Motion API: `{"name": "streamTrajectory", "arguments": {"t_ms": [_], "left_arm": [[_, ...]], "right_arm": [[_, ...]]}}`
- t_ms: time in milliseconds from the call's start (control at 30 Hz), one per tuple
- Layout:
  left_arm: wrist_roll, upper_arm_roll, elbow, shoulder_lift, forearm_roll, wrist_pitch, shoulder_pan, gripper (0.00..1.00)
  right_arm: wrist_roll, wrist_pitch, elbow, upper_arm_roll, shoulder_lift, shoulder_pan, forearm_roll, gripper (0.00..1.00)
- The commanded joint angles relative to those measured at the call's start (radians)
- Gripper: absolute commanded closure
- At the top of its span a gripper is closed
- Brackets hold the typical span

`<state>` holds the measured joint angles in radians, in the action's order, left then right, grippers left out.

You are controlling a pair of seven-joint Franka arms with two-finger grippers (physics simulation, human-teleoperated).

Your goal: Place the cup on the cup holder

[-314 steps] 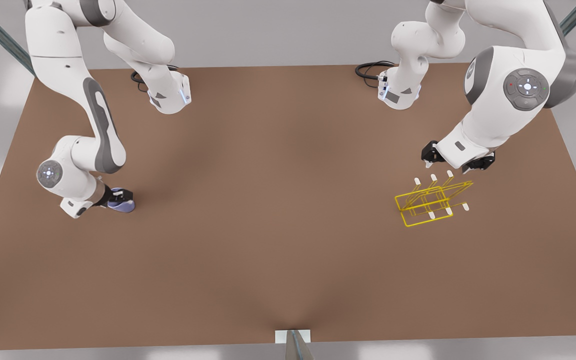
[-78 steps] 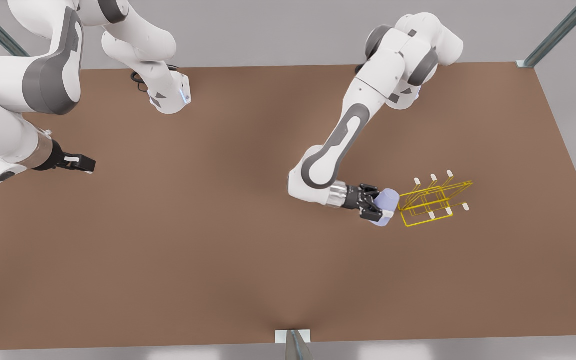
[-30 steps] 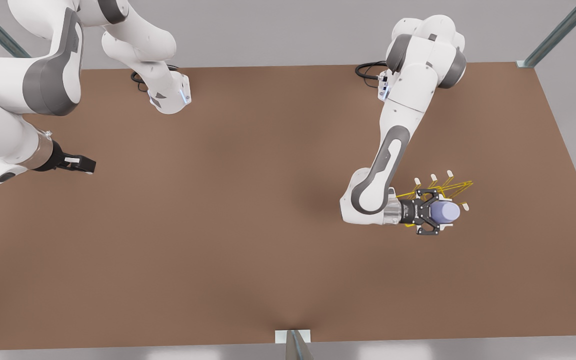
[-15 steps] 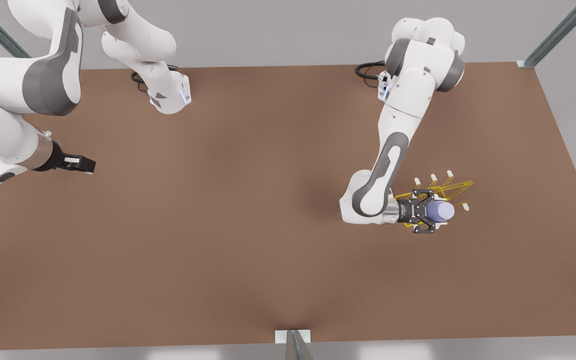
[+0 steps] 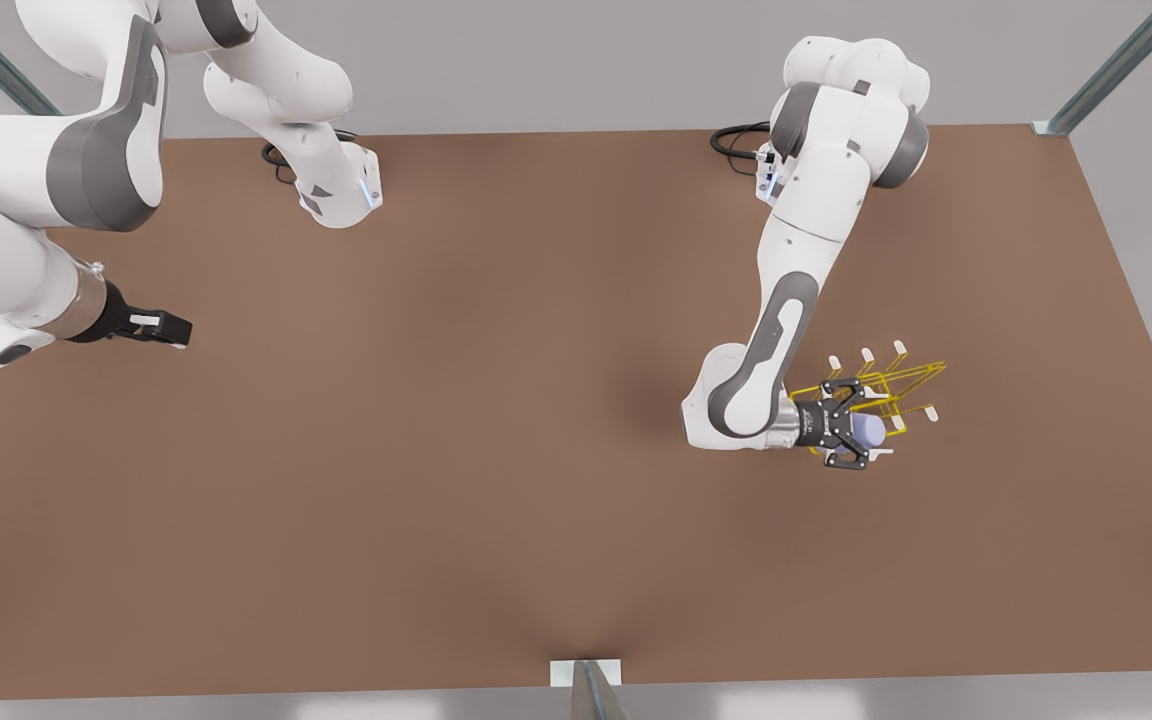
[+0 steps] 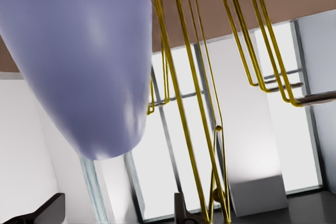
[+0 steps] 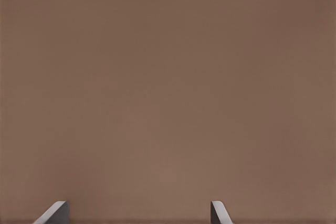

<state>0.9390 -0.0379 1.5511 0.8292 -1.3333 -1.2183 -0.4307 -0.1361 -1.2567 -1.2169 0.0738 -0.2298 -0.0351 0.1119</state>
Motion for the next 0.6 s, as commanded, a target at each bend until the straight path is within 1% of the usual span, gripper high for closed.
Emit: {"name": "streamTrajectory", "arguments": {"t_ms": [0, 33, 67, 100, 133, 167, 200, 233, 267, 300, 333, 367, 400, 467, 567], "left_arm": [[-0.025, 0.001, -0.054, -0.013, -0.001, 0.005, 0.003, 0.0], [0.001, 0.001, -0.137, -0.024, 0.002, 0.006, 0.003, 0.0], [0.012, 0.001, -0.293, -0.042, 0.117, 0.01, 0.003, 0.0], [0.026, 0.003, -0.532, -0.045, 0.276, 0.019, 0.023, 0.0], [0.001, -0.004, -0.655, -0.047, 0.402, 0.003, 0.052, 0.0], [-0.236, -0.004, -0.715, -0.047, 0.734, -0.059, 0.115, 0.0], [-0.662, -0.002, -0.715, -0.054, 1.109, -0.09, 0.168, 0.0], [-1.118, -0.002, -0.715, -0.054, 1.311, -0.148, 0.182, 0.0], [-1.283, -0.004, -0.717, -0.087, 1.361, -0.17, 0.184, 0.0], [-1.235, -0.005, -0.715, -0.159, 1.367, -0.158, 0.191, 0.0], [-1.055, 0.001, -0.648, -0.304, 1.384, -0.129, 0.225, 0.0], [-0.932, 0.003, -0.445, -0.502, 1.375, -0.135, 0.247, 0.0], [-0.847, 0.003, -0.353, -0.593, 1.353, -0.136, 0.248, 0.0], [-0.804, 0.001, -0.232, -0.699, 1.289, -0.156, 0.239, 0.0], [-0.804, 0.001, -0.189, -0.732, 1.283, -0.168, 0.234, 0.0]], "right_arm": [[0.0, 0.0, 0.0, 0.0, 0.001, 0.0, 0.0, 0.0], [0.0, 0.0, 0.0, 0.001, 0.001, 0.0, 0.0, 0.0], [0.0, 0.0, 0.0, 0.001, 0.001, 0.0, 0.0, 0.0], [0.0, 0.0, -0.001, 0.001, 0.001, 0.0, 0.0, 0.0], [0.0, 0.0, 0.0, 0.001, 0.001, 0.001, 0.0, 0.0], [0.0, 0.0, 0.0, 0.0, 0.001, 0.001, 0.0, 0.0], [0.0, 0.0, 0.0, 0.001, 0.001, 0.001, 0.0, 0.0], [0.0, 0.0, 0.0, 0.001, 0.001, 0.001, 0.0, 0.0], [0.0, 0.0, 0.0, 0.001, 0.001, 0.001, 0.0, 0.0], [0.0, 0.0, 0.0, 0.0, 0.001, 0.001, 0.0, 0.0], [0.0, 0.0, 0.0, 0.001, 0.001, 0.001, 0.0, 0.0], [0.0, 0.0, -0.001, 0.001, 0.001, 0.001, 0.0, 0.0], [0.0, 0.0, -0.001, 0.001, 0.001, 0.001, 0.0, 0.0], [0.004, 0.0, -0.001, 0.001, 0.0, 0.001, 0.002, 0.0], [0.001, -0.004, 0.0, 0.007, -0.006, 0.015, -0.026, 0.0]]}}
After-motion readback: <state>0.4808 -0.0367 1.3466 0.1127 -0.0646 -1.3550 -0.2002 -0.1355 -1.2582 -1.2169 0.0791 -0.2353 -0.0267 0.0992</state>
